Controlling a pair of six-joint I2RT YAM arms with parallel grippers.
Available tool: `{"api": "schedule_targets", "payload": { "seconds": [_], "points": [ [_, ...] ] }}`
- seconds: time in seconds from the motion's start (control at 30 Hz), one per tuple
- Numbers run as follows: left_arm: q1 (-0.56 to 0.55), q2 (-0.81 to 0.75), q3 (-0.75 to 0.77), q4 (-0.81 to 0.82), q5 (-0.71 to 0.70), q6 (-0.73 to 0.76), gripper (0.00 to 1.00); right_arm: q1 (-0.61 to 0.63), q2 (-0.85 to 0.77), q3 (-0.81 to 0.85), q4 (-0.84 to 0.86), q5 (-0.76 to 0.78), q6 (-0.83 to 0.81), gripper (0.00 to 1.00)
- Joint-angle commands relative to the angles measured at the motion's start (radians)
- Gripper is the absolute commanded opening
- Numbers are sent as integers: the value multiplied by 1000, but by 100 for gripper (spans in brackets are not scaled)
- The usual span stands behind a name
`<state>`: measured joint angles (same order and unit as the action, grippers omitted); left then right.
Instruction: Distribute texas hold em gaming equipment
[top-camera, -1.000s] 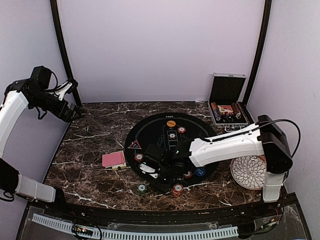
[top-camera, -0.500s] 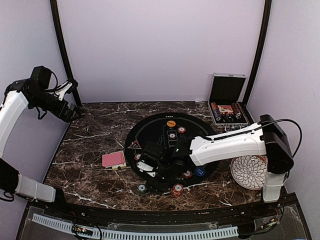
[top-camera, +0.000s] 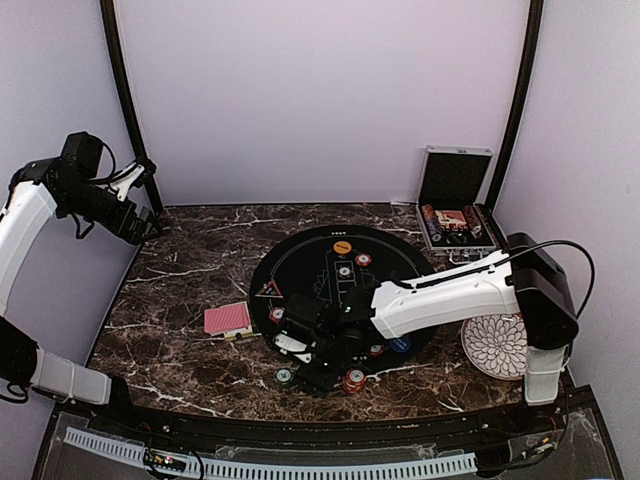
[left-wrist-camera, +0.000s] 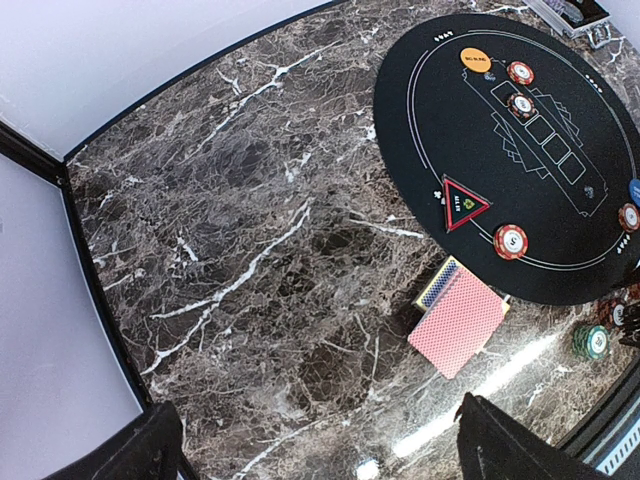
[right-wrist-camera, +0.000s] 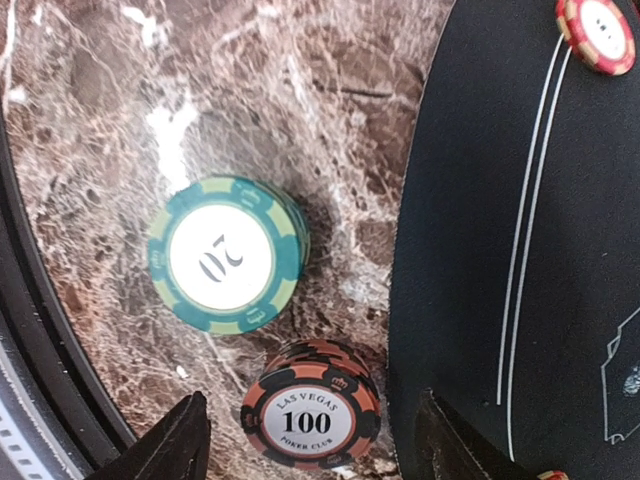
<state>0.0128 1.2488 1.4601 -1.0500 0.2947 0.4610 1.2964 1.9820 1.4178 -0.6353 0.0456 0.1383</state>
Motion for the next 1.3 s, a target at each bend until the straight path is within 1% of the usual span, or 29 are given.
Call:
{"api": "schedule_targets", "payload": {
  "seconds": [0.0, 0.13, 0.3, 0.4, 0.53, 0.8, 1.27],
  "points": [
    [-5, -28, 16, -27, 6, 12, 99, 10, 17, -3, 18, 7, -4, 69],
    [-5, -28, 16, -28, 6, 10, 99, 10, 26, 8, 19, 7, -8, 64],
    [-5, -30, 13, -26, 1, 14, 99, 10, 25, 4, 22, 5, -9, 54],
    [-5, -29, 12, -26, 4, 13, 99, 11, 19, 5, 21, 4, -8, 50],
    [-5, -26, 14, -25, 6, 12, 99, 11, 10, 12, 10, 7, -9, 46],
    [-5, -23, 16, -26, 7, 11, 99, 11, -8, 25, -9, 16, -9, 43],
    [-5, -12, 30, -37, 26, 13, 99, 11, -34, 64, -55, 23, -8, 29]
  ]
}}
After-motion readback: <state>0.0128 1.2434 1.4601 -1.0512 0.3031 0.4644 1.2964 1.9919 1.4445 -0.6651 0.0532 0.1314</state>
